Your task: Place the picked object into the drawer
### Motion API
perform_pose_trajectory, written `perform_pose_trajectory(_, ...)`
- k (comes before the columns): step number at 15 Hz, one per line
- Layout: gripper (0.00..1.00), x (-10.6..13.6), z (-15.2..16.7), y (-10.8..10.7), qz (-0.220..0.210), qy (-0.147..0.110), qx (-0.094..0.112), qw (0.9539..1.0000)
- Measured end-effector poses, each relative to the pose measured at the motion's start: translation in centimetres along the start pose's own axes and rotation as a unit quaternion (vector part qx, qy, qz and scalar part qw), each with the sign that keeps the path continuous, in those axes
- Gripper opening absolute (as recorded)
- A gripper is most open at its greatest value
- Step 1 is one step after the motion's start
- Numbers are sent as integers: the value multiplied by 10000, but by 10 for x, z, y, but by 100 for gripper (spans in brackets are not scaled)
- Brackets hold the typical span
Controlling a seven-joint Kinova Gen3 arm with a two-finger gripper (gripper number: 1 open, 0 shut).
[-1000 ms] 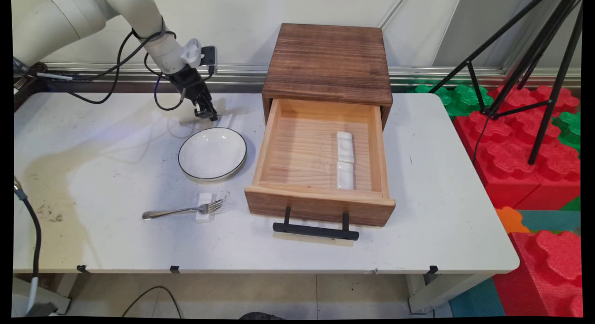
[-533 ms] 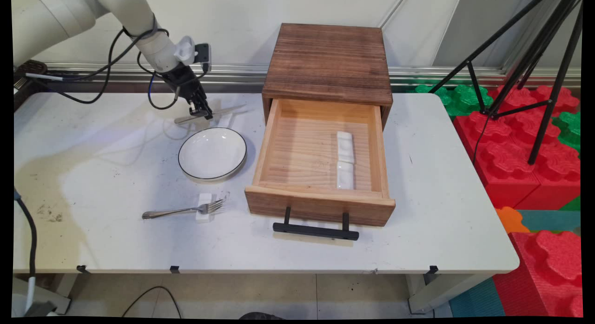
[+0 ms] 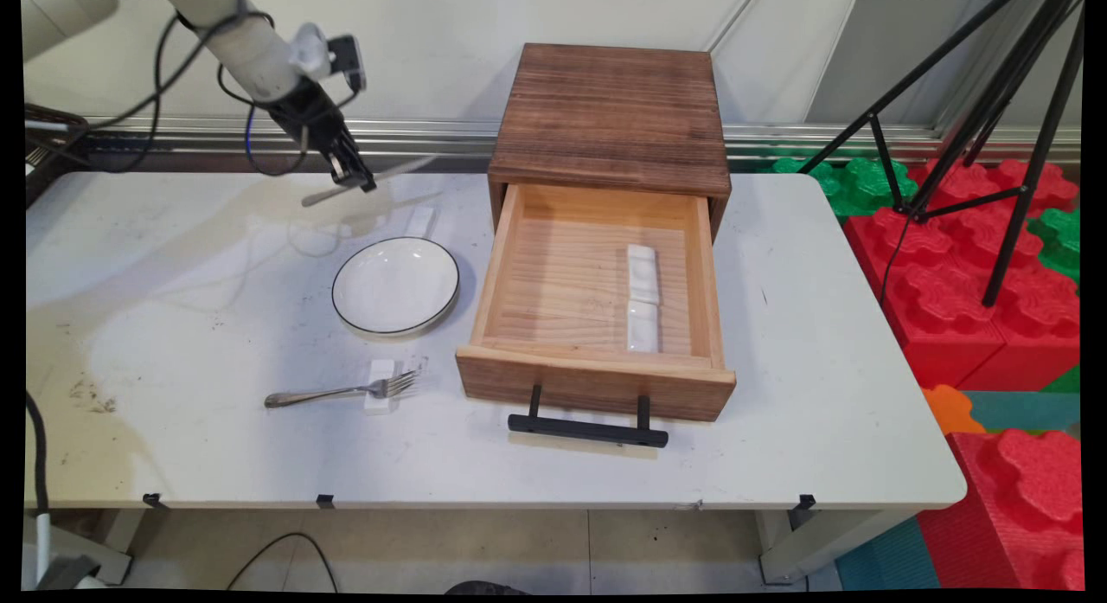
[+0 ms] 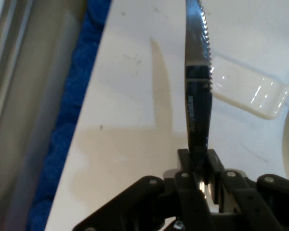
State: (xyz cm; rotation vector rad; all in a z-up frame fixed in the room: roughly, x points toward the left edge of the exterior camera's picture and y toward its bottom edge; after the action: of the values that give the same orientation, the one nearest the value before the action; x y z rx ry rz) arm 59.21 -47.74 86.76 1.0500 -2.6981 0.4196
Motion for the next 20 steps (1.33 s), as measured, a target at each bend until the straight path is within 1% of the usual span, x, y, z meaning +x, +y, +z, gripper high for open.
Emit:
perform_pose_trajectory(2,0,3,-15,1,-66,93,70,9999)
perform_pose_trajectory(4,0,11,-41,4,-93,297,171,9994)
perform_pose_trajectory(7,0,31,-76,13,-38,652,290,9974)
perform_pose_trajectory(11,0,60,-115,31,90,1076,339,9936)
perform_pose_trajectory(14,0,82,-137,48,185,1316,300,9907)
perform_pose_trajectory(16,0,92,-146,59,259,1405,241,9895)
perform_pose_trajectory(20,0,119,-164,90,549,1545,1,9865)
